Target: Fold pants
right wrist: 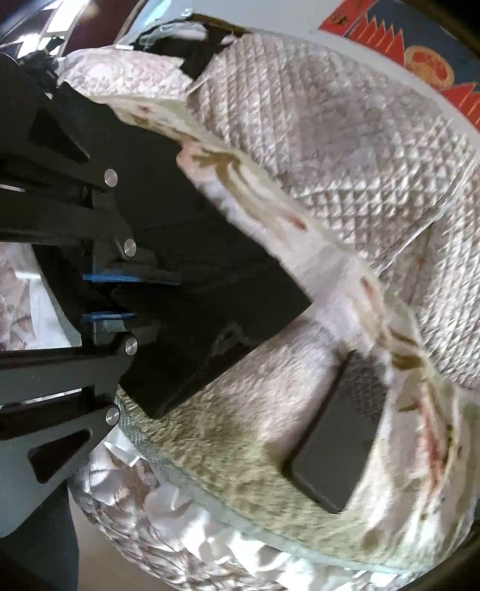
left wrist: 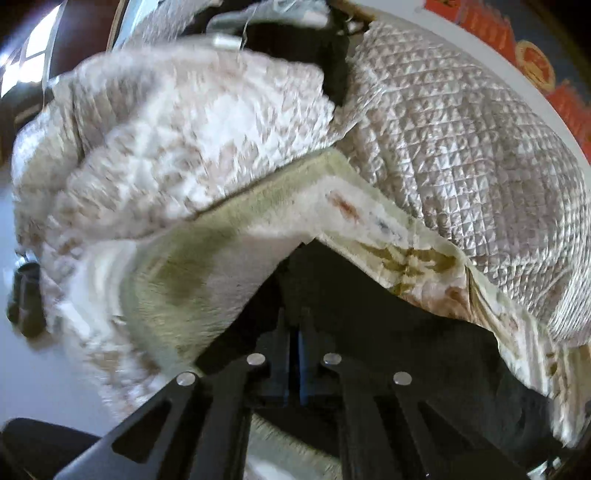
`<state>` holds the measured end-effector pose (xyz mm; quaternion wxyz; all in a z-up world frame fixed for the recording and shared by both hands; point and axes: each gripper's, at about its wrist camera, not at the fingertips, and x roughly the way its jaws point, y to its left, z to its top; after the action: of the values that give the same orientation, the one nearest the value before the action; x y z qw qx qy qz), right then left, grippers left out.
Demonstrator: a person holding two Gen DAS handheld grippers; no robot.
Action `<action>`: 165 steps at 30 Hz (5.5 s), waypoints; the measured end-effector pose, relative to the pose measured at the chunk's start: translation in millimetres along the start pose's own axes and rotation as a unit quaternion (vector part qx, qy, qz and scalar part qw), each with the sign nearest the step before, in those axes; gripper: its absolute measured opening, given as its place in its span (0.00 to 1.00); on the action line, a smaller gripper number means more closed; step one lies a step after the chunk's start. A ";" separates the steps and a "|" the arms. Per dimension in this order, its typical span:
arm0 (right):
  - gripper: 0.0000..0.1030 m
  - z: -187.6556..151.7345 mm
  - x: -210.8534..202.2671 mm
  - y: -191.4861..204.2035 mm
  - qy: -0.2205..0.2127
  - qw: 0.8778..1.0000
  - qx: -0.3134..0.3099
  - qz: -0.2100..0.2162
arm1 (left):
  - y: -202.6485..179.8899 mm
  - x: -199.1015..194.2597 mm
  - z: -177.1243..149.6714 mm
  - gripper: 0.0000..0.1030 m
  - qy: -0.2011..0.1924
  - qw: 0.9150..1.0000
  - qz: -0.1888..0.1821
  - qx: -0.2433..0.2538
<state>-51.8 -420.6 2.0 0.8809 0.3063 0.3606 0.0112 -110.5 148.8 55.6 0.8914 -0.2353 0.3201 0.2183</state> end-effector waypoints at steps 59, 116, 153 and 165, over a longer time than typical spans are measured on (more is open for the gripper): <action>0.39 22.0 80.0 100.6 -0.002 0.969 -0.241 -0.060 | -77.3 62.5 3.1 0.41 0.047 0.986 -0.025 0.159; 0.43 -113.5 48.5 149.3 0.037 0.914 -0.401 0.055 | -89.0 4.8 -75.2 0.47 0.070 0.971 -0.057 0.220; 0.44 -92.7 67.3 147.0 0.052 0.934 -0.347 0.063 | -11.7 68.0 3.8 0.73 0.067 0.987 0.025 0.141; 0.45 -83.0 51.6 137.5 0.032 0.945 -0.316 0.080 | -42.2 47.6 6.1 0.10 0.073 0.986 -0.048 0.145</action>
<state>-39.2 -252.5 -1.0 0.9167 0.0391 0.3408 0.2047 -51.6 130.1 39.5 0.8995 -0.1339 0.4013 0.1090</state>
